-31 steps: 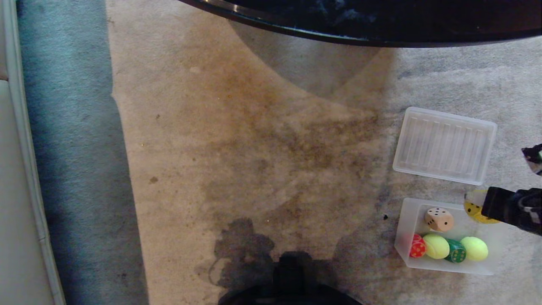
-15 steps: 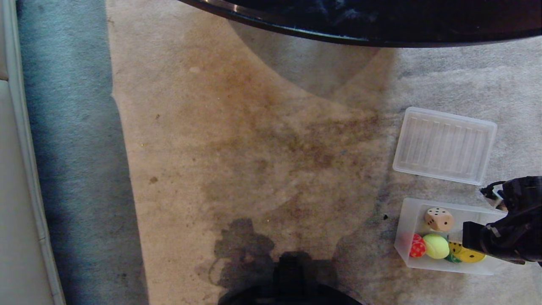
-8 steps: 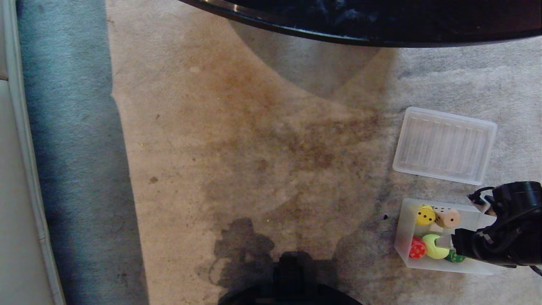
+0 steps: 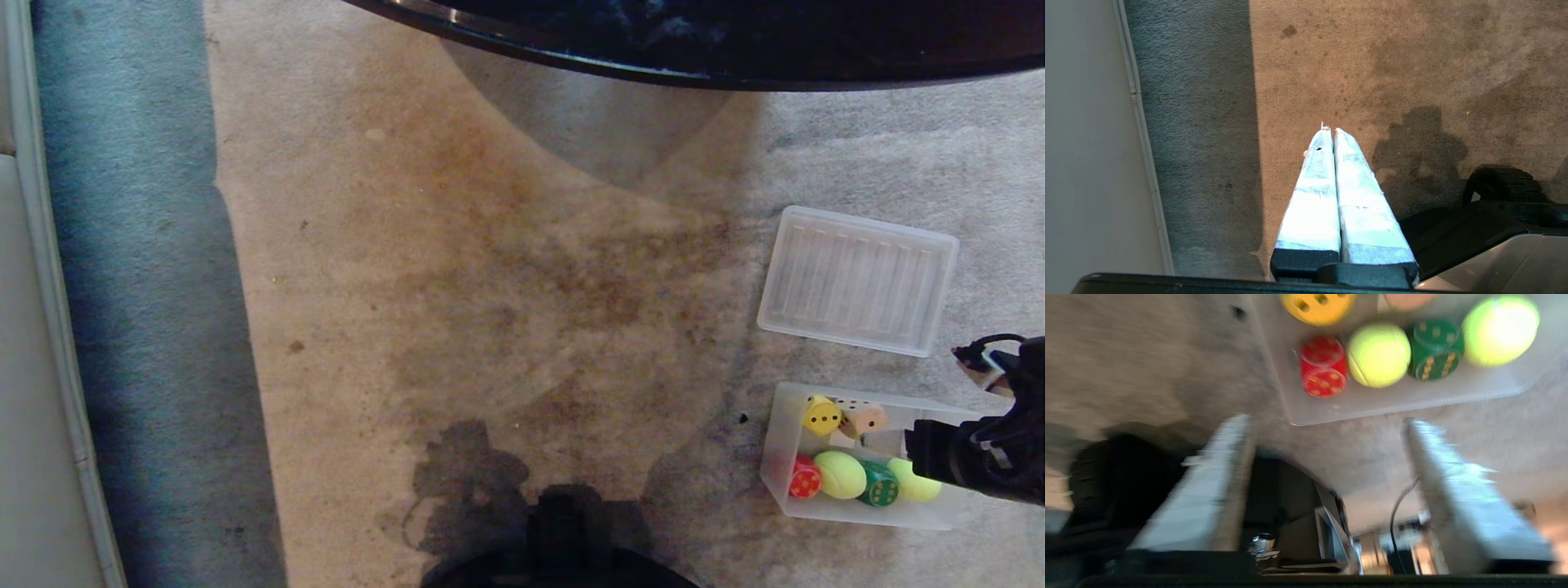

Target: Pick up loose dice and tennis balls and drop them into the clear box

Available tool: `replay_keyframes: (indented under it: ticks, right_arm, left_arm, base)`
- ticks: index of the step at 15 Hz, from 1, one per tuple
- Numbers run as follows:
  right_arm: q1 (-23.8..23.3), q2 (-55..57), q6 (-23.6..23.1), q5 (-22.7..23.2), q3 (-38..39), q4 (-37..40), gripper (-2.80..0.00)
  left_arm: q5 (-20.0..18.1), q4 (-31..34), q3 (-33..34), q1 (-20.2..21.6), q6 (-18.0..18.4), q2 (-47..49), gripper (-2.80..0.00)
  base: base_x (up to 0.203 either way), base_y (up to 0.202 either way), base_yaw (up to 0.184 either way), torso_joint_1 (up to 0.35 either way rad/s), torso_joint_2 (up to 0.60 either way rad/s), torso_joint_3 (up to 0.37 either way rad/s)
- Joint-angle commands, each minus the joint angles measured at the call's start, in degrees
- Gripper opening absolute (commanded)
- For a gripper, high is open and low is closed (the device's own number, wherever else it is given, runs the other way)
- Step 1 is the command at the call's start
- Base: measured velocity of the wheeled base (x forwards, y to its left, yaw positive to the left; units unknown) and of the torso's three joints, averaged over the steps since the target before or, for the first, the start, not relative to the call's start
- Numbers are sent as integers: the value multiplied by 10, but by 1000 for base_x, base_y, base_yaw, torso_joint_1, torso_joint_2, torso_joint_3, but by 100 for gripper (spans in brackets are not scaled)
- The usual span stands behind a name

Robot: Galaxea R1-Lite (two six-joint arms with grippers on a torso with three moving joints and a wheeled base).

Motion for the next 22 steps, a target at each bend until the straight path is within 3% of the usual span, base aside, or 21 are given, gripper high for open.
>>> replay_keyframes:
  ticks: [1,5,9,15,22]
  right_arm:
    - [0,-85,1,3,12,4,-280]
    - [2,-187,-16,7,26,96,-280]
    - [4,-202,-25,8,31,117,-280]
    - [27,-465,-98,10,94,218,-280]
    - [35,-478,-109,7,108,228,-280]
  left_arm:
    - [0,0,0,0,0,0,-280]
    - [0,0,0,0,0,0,-280]
    - [0,0,0,0,0,0,-280]
    - [0,0,0,0,0,0,-280]
    - [0,0,0,0,0,0,-280]
  base:
    - [0,0,0,0,0,0]
    - [0,0,0,0,0,0]
    - [0,0,0,0,0,0]
    - [0,0,0,0,0,0]
    - [0,0,0,0,0,0]
